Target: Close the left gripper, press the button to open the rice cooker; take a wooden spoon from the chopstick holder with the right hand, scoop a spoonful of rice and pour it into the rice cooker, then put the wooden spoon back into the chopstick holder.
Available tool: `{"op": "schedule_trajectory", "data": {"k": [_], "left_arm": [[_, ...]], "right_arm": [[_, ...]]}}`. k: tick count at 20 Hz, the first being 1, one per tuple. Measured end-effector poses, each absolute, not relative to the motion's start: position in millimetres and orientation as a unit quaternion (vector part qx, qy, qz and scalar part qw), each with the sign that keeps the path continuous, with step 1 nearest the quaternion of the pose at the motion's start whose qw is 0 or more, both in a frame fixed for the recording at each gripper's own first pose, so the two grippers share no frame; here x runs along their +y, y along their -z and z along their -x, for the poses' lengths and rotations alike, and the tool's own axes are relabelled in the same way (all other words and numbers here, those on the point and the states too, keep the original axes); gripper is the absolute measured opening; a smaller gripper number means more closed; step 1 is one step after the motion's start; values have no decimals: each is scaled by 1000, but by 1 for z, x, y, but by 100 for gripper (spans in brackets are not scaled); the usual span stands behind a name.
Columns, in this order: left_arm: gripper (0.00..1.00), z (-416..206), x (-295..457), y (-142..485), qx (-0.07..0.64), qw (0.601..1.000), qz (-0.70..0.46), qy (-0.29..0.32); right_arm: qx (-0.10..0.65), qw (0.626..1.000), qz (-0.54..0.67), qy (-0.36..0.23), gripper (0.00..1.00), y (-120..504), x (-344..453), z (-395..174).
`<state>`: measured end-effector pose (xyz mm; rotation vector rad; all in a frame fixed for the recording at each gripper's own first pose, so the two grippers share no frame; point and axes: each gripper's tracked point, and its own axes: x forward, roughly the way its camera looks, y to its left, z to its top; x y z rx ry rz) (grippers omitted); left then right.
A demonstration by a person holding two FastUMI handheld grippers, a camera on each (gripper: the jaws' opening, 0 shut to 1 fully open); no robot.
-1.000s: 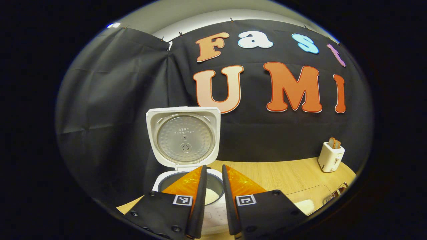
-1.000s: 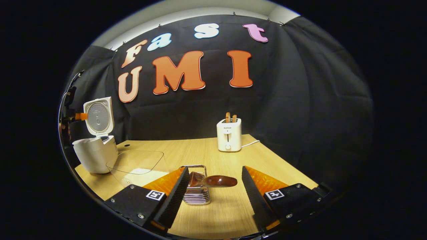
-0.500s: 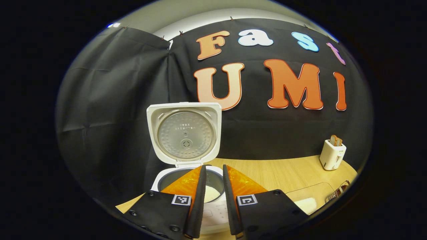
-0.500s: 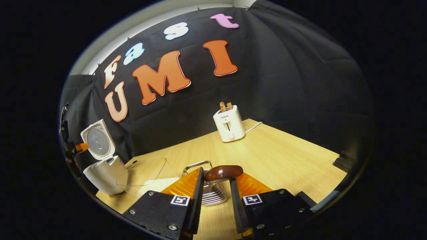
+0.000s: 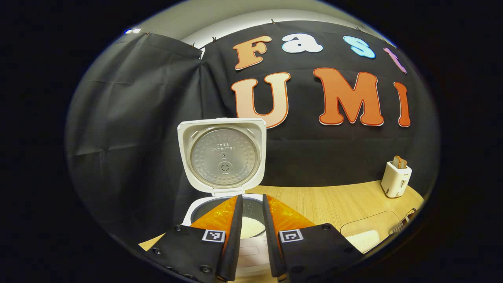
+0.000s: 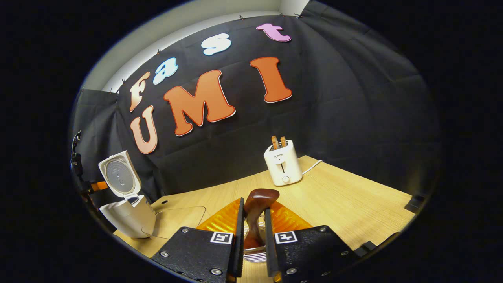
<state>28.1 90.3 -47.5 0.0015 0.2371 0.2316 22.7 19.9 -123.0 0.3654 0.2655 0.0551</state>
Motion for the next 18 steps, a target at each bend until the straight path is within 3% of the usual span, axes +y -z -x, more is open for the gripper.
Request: {"op": "schedule_trajectory", "data": {"k": [4,5,6,7,9,12,14,18], "left_arm": [[37,-28,83,49,115,988,-15,-99],[42,-28,85,48,113,988,-18,-99],[53,-28,84,48,112,989,-18,-97],[49,-28,84,48,111,989,-19,-97],[59,-26,83,49,111,989,-22,-94],[56,-26,80,54,112,989,-31,-90],[63,-24,80,54,109,989,-39,-88],[67,-24,80,54,103,991,-37,-83]], "right_arm": [[132,974,-176,-48,17,116,29,-30],[126,975,-176,-48,19,111,28,-31],[121,975,-179,-48,14,107,26,-32],[116,977,-173,-51,14,102,27,-33],[107,980,-157,-61,13,94,30,-34],[89,985,-133,-70,13,80,35,-32],[79,987,-121,-75,13,71,37,-31],[54,989,-113,-76,13,50,38,-33]]}}
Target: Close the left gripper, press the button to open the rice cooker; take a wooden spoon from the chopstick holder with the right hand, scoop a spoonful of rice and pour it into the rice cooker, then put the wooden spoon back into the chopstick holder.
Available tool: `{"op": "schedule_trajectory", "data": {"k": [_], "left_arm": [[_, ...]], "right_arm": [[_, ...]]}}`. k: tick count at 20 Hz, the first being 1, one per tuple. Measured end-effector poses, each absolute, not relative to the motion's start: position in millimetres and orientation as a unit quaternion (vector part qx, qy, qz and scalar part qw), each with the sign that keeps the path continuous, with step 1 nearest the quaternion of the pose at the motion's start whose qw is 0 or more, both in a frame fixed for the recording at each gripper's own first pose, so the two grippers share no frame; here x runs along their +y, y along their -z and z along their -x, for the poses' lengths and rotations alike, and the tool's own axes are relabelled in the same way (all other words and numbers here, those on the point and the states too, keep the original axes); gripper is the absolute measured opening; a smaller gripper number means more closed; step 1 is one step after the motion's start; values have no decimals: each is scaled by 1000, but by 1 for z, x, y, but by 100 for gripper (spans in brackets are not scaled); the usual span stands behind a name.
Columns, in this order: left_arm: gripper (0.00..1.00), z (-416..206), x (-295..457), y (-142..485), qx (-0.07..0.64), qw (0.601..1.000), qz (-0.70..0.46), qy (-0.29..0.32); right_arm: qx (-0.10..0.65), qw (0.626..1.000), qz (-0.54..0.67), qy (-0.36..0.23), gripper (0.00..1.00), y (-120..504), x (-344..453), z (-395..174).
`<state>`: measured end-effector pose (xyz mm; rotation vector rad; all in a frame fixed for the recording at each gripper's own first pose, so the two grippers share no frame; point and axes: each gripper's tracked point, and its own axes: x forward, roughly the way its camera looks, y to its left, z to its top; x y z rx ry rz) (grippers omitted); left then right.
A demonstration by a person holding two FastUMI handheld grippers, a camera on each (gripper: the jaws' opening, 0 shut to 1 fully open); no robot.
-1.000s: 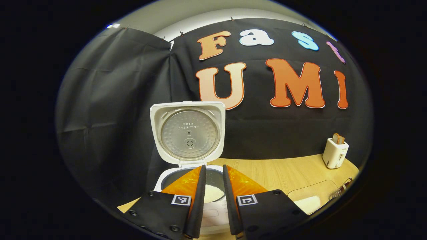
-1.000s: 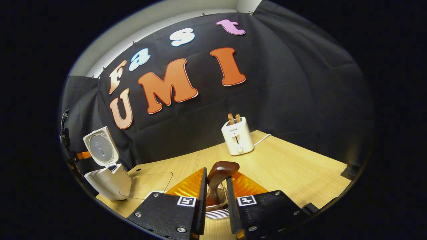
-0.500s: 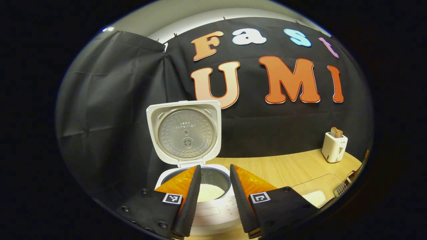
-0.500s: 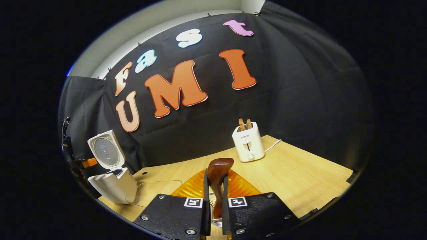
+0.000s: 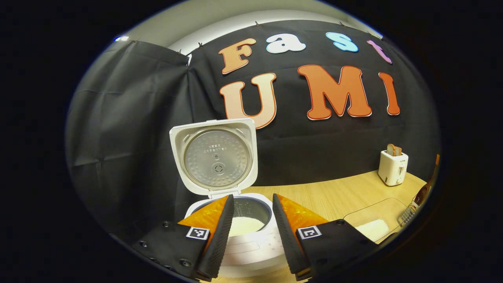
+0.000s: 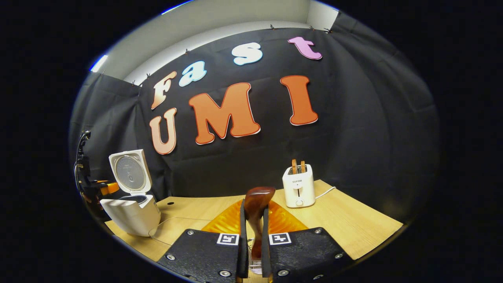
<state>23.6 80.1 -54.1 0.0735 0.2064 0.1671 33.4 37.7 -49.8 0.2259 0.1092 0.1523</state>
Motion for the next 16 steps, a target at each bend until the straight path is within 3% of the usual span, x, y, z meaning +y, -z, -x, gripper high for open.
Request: {"op": "schedule_trajectory", "data": {"k": [1,6,10,11,16], "left_arm": [[63,-23,80,55,103,991,-34,-81],[82,-17,85,58,103,991,-36,-81],[87,-12,96,59,102,990,-35,-89],[92,-11,99,59,102,990,-33,-90],[93,-3,114,57,92,990,-26,-102]], "right_arm": [[47,990,-111,-79,13,42,40,-34],[0,988,-107,-108,13,2,61,-36],[-27,980,-121,-157,13,-29,99,-36],[-29,977,-125,-172,13,-32,110,-36],[-18,968,-105,-227,13,-19,167,-42]]}}
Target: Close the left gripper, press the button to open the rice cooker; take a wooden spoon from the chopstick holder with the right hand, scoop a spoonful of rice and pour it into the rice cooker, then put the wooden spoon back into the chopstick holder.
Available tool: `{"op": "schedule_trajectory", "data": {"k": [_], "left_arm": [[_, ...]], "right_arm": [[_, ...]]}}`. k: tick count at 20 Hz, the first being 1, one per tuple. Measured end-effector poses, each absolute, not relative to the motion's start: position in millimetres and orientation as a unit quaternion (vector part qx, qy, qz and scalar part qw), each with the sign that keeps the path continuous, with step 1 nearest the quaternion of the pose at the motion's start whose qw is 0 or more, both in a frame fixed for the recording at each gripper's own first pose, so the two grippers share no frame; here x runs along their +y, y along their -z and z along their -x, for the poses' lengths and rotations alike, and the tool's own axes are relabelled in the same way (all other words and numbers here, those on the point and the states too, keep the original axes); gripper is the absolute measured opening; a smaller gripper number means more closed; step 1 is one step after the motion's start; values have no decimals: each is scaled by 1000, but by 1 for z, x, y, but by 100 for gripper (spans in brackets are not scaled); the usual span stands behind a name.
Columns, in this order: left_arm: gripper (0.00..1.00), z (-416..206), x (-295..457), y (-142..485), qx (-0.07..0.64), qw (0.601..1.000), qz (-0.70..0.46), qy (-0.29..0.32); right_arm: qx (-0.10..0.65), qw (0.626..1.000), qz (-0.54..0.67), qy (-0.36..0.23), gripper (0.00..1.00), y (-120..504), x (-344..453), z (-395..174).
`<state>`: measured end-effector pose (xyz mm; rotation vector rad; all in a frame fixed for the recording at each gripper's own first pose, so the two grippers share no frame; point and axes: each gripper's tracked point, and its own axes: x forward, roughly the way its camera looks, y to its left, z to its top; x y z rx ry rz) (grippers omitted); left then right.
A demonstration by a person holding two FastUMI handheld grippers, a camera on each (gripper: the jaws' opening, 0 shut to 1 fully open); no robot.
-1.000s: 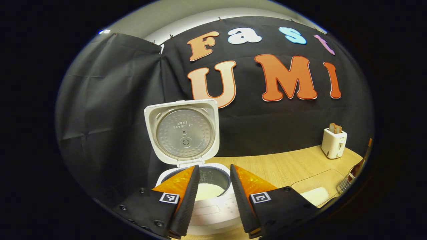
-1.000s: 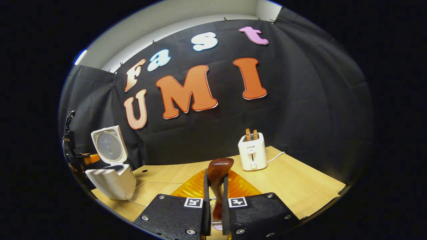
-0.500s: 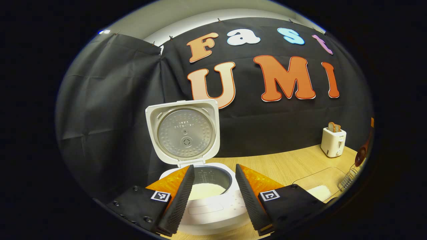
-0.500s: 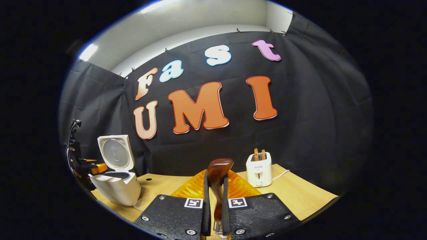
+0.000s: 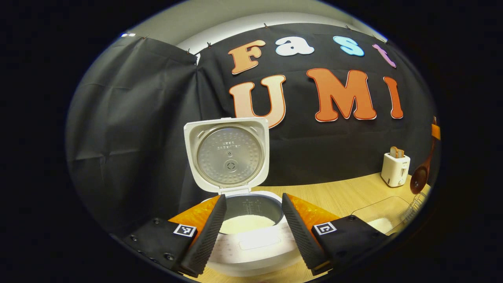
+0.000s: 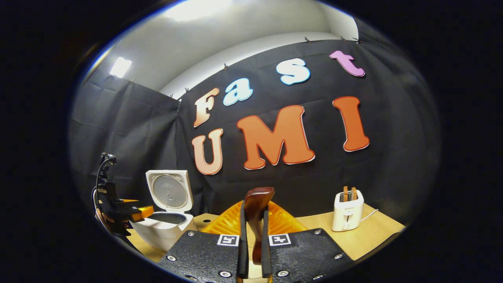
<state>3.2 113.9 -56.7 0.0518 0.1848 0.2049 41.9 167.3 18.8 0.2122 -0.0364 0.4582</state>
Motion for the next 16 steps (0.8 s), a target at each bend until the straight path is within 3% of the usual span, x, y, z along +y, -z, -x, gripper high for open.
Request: {"op": "schedule_trajectory", "data": {"k": [5,16], "left_arm": [[93,3,126,62,93,989,-23,-114],[93,4,134,77,102,987,-18,-121]], "right_arm": [[28,965,-51,-254,13,25,207,-51],[124,956,82,-252,13,114,230,-58]]}}
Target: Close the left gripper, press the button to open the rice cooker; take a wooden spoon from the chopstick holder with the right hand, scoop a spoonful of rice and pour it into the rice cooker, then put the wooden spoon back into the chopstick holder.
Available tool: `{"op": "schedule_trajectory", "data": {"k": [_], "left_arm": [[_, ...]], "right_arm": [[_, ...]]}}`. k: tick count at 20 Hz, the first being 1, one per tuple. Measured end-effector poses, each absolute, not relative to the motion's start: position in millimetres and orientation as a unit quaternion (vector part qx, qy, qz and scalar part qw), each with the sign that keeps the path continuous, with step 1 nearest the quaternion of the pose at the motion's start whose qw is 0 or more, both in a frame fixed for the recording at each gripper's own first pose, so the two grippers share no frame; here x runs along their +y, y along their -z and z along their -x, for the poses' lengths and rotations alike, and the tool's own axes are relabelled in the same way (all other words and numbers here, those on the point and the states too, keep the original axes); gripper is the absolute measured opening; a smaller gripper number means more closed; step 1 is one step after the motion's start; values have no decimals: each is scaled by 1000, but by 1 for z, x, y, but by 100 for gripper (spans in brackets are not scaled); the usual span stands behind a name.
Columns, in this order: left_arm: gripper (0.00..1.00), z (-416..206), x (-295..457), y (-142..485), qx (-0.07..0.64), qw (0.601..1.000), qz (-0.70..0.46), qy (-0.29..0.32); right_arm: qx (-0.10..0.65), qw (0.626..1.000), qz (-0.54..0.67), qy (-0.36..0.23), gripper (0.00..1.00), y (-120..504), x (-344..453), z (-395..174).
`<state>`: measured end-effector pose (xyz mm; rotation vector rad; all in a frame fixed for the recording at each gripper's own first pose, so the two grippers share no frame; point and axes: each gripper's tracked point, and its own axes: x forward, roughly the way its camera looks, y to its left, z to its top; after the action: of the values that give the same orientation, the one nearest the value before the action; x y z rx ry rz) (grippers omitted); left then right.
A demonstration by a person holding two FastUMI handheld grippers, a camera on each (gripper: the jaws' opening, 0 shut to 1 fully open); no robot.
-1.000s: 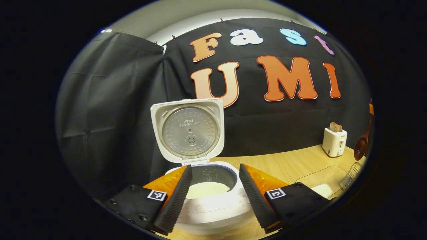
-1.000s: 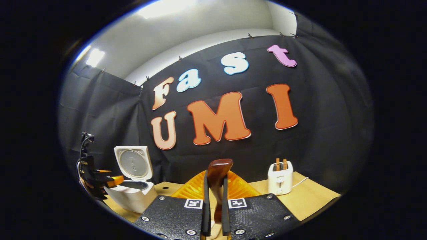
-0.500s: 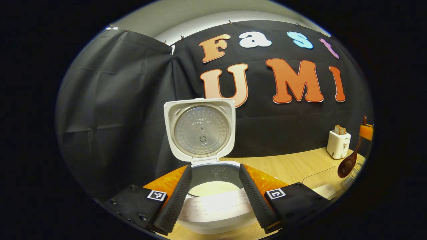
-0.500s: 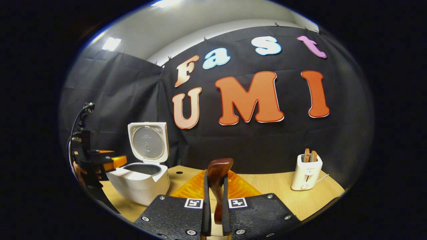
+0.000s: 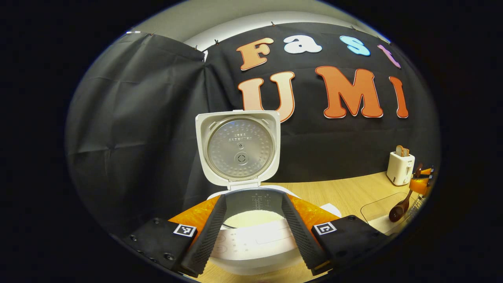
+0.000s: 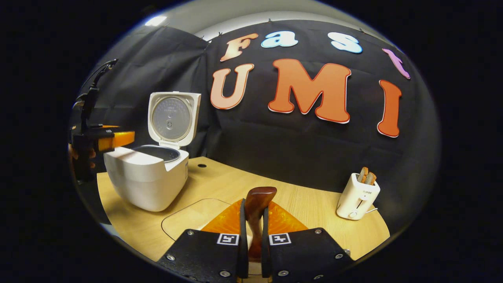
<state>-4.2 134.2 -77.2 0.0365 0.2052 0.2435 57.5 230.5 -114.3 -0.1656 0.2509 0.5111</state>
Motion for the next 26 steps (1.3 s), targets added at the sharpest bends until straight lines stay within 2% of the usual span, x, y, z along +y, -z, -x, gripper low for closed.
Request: {"op": "schedule_trajectory", "data": {"k": [8,12,22,26], "left_arm": [[93,8,143,89,114,985,-4,-128],[93,12,149,95,118,984,1,-133],[93,26,164,102,124,981,16,-146],[93,27,168,103,126,980,20,-150]], "right_arm": [[151,954,16,-260,13,125,260,-47],[173,949,-67,-255,13,125,273,-48],[216,923,-198,-249,13,127,298,-49],[223,917,-215,-252,13,127,297,-46]]}}
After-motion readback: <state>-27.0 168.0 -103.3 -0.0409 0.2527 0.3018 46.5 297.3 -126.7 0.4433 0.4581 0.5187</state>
